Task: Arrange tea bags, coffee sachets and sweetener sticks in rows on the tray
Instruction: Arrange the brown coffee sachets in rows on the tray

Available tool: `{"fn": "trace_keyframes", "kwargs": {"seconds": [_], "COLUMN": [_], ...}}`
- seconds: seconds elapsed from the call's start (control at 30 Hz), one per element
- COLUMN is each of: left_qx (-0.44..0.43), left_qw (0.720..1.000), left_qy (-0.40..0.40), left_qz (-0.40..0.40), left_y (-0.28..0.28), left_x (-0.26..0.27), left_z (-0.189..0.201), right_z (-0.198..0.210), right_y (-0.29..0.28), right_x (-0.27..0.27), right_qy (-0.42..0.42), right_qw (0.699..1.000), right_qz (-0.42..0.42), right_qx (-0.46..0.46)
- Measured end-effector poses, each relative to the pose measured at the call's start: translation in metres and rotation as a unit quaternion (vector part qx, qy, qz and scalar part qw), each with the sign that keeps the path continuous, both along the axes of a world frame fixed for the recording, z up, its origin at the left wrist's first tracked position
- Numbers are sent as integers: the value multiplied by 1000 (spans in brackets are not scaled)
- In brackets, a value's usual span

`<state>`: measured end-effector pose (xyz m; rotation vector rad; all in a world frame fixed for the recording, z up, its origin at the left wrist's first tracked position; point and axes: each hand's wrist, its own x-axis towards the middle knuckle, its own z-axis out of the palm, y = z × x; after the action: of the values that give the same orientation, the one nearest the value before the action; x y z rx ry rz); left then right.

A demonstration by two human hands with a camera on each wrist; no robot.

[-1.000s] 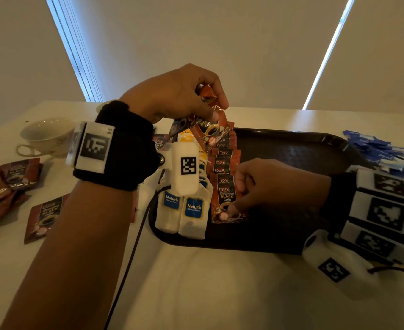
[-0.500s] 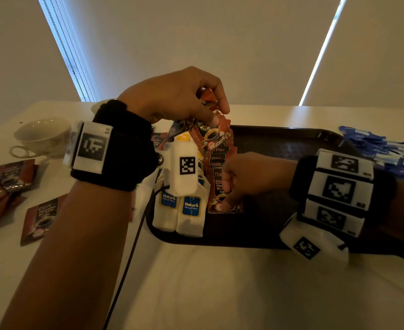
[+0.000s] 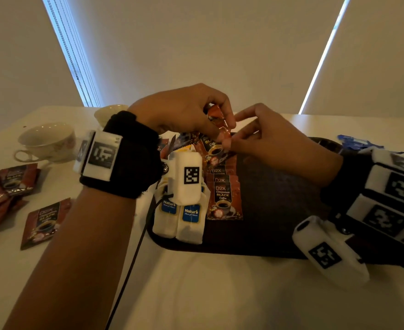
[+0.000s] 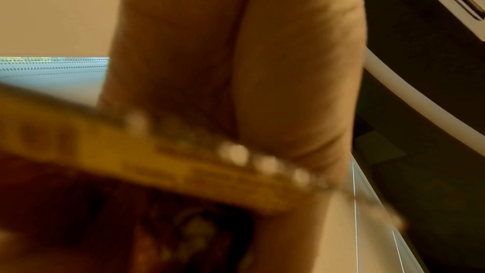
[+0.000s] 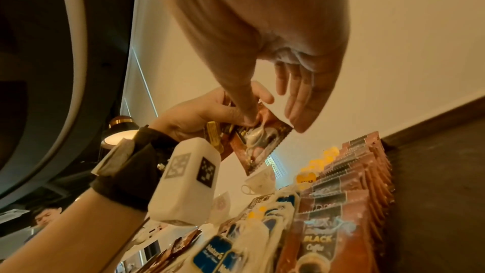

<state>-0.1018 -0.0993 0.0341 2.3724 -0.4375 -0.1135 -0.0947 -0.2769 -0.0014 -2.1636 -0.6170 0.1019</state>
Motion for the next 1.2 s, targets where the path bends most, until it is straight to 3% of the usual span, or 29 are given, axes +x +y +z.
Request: {"fn": "trace_keyframes", "kwargs": {"seconds": [0.13,0.33,0.47,0.6,0.7,0.87,1.2], "left_qx": [-18,-33,-25,-1,-18,-6,-2], "left_qw": [1000,999,999,1000,999,999,999], "left_qy": [-3,5,-2,1,-20,-19,-17], "left_qz": [-12,22,21,15,39,43,39], "left_y": [-6,5,2,2,5,6,6], "left_x": [-1,-2,-2,-2,0,1,3], "left_z": [1,5,4,2,2,0,0], "right_z": [-1,3,1,-4,-8,-15,-30], "right_y": [-1,-14,-16,-20,-24,-27,-11], "right_x": [-2,-4,-12,-20,-19,-15,-9], "right_qy": [-16,37,-3,61,142,268,275], "right_qw": [998,992,996,992,989,958,938], "right_qz": [-3,-12,14,23,20,40,73], "right_qx": [57,123,93,104,40,-94,-199]}}
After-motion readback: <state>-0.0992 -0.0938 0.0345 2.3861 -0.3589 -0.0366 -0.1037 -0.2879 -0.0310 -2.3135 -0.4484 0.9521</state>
